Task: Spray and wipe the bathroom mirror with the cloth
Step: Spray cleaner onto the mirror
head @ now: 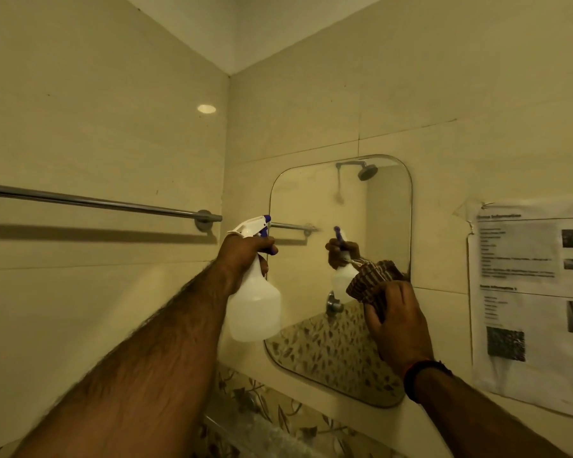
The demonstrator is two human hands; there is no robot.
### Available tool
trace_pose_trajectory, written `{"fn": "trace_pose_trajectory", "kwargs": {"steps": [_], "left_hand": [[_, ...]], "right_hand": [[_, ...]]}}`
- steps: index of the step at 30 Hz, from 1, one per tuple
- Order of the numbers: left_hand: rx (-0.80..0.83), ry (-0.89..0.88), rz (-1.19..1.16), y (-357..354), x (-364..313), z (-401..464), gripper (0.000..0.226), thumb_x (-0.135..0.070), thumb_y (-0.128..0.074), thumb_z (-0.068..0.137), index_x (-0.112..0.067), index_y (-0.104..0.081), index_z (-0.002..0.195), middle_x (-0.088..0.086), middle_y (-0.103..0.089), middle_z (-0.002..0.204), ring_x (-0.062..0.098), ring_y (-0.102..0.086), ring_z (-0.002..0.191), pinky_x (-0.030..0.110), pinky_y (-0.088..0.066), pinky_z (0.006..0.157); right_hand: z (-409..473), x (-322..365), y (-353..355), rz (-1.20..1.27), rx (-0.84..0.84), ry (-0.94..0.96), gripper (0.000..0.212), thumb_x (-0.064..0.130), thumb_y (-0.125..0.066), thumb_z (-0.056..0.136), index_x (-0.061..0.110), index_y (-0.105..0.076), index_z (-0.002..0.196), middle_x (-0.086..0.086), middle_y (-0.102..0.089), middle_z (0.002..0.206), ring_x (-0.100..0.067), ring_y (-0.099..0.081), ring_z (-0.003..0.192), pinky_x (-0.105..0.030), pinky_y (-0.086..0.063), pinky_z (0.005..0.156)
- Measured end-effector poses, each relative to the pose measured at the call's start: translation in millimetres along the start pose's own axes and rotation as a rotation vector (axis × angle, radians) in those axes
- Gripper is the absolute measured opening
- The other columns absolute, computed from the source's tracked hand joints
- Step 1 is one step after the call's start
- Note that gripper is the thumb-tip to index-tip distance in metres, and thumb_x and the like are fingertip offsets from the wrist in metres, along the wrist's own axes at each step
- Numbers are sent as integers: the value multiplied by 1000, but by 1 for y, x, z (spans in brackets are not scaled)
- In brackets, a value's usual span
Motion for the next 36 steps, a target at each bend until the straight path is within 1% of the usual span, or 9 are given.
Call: {"fn": "trace_pose_trajectory", "kwargs": {"steps": [3, 7, 15, 18, 21, 24, 27, 32, 36], "left_hand": [[26, -30, -17, -4, -4, -3, 20, -16, -66, 93, -11, -56, 110, 11, -69, 80, 19, -52, 48, 29, -49, 48], [38, -67, 8, -14, -12, -3, 36, -17, -66, 93, -4, -54, 124, 13, -67, 79, 20, -51, 46, 28, -49, 47], [146, -119, 42, -36, -24, -13, 40, -13, -61, 95, -19, -47, 132, 14, -67, 75, 19, -50, 41, 27, -47, 43], [100, -87, 38, -31, -20, -16, 40, -14, -62, 94, -18, -47, 130, 16, -67, 80, 21, -50, 44, 27, -47, 44], [25, -52, 9, -11, -15, -17, 26, -15, -63, 94, -15, -49, 116, 15, -69, 86, 22, -51, 49, 29, -48, 49], [-27, -14, 29, 10, -7, -16, 28, -18, -64, 94, -10, -53, 119, 14, -68, 83, 20, -52, 47, 30, -47, 48], [-71, 41, 63, 27, 3, -18, 28, -18, -64, 94, -5, -57, 118, 13, -64, 77, 21, -51, 47, 30, -46, 48], [-120, 103, 84, 50, 23, -29, 27, -17, -65, 93, -7, -56, 117, 16, -66, 85, 22, -52, 48, 30, -46, 48], [-120, 169, 90, 53, 41, -44, 17, -16, -62, 93, -1, -61, 101, 14, -61, 73, 23, -49, 46, 29, -44, 48]], "right_hand": [[0, -2, 3, 4, -6, -11, 27, 13, -69, 83, 16, -53, 104, -2, -49, 111, -12, -49, 88, -18, -41, 71], [-2, -2, 7, 4, -12, -20, 26, 13, -69, 83, 16, -53, 103, -1, -49, 110, -13, -50, 89, -22, -44, 72], [-11, -4, 17, 0, -7, -16, 28, 13, -70, 82, 17, -52, 103, -1, -49, 108, -16, -53, 89, -27, -51, 74], [-14, -5, 23, -13, -11, -16, 27, 13, -70, 82, 17, -52, 102, -1, -49, 106, -15, -52, 87, -24, -48, 71], [-18, -4, 27, -24, -9, -14, 26, 14, -69, 82, 18, -51, 100, 0, -48, 104, -14, -51, 84, -21, -43, 69], [-21, -3, 31, -38, -6, -7, 25, 14, -70, 83, 18, -52, 100, 2, -46, 102, -12, -50, 83, -18, -39, 68], [-22, -2, 32, -39, -3, -20, 27, 16, -69, 83, 17, -52, 104, -1, -48, 105, -13, -50, 84, -21, -44, 70], [-26, 6, 30, -38, 14, -13, 29, 15, -69, 83, 16, -52, 106, -3, -49, 108, -14, -51, 88, -25, -48, 72], [-33, 10, 28, -48, 15, -10, 30, 15, -69, 83, 14, -52, 107, -5, -49, 110, -13, -50, 87, -23, -44, 71]]}}
Point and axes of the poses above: each hand's wrist, its own z-axis towards the middle knuckle, its own y-axis out of the back of the hand, x = y × z, the point moved 8 cm from there along z, towards the middle knuckle
